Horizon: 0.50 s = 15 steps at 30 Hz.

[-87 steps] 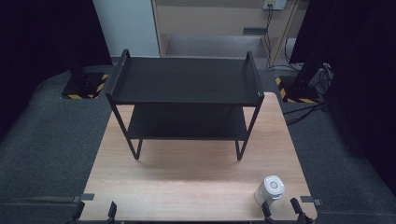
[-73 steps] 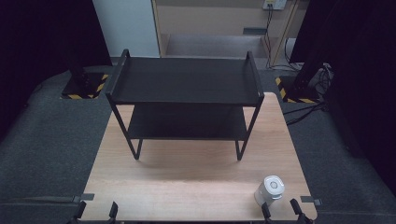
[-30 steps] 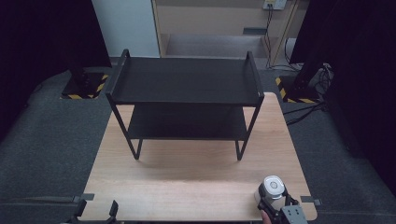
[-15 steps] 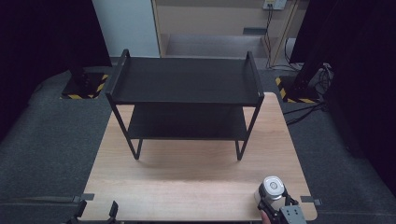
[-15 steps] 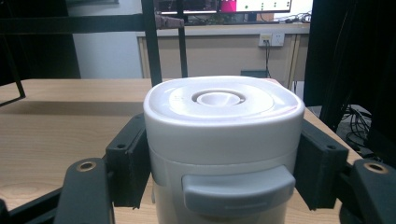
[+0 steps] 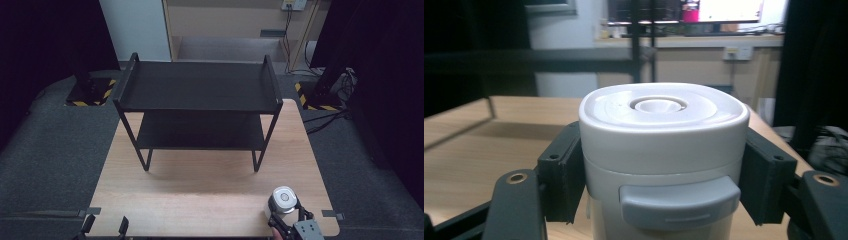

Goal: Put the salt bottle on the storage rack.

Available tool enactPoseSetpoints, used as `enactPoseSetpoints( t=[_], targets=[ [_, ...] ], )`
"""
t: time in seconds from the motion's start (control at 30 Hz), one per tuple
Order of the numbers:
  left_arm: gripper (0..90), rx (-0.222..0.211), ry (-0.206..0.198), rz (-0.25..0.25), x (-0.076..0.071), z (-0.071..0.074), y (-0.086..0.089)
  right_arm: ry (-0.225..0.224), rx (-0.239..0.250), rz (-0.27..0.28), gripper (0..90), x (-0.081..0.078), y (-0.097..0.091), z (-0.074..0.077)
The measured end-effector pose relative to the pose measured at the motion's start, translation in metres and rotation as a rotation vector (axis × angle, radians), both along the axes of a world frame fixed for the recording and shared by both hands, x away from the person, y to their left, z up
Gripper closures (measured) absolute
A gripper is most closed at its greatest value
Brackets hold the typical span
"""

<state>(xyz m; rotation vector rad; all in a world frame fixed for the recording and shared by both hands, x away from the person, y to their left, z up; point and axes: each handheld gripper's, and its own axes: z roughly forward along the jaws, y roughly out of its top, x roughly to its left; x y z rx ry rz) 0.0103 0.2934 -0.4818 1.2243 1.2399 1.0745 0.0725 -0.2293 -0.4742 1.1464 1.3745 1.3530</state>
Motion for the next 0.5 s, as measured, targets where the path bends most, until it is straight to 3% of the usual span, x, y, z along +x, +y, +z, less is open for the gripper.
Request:
enactPoseSetpoints(
  t=[0.2, 0.5],
  targets=[
    [3.2, -0.009, -0.007, -0.008, -0.002, 0.0, -0.001, 0.018, 0.007, 0.099, 31.5, 0.016, 0.019, 0.032],
    [3.2, -0.018, -0.017, -0.018, -0.006, 0.0, 0.0, 0.004, 0.025, 0.166, 31.5, 0.043, 0.039, 0.065]
  ],
)
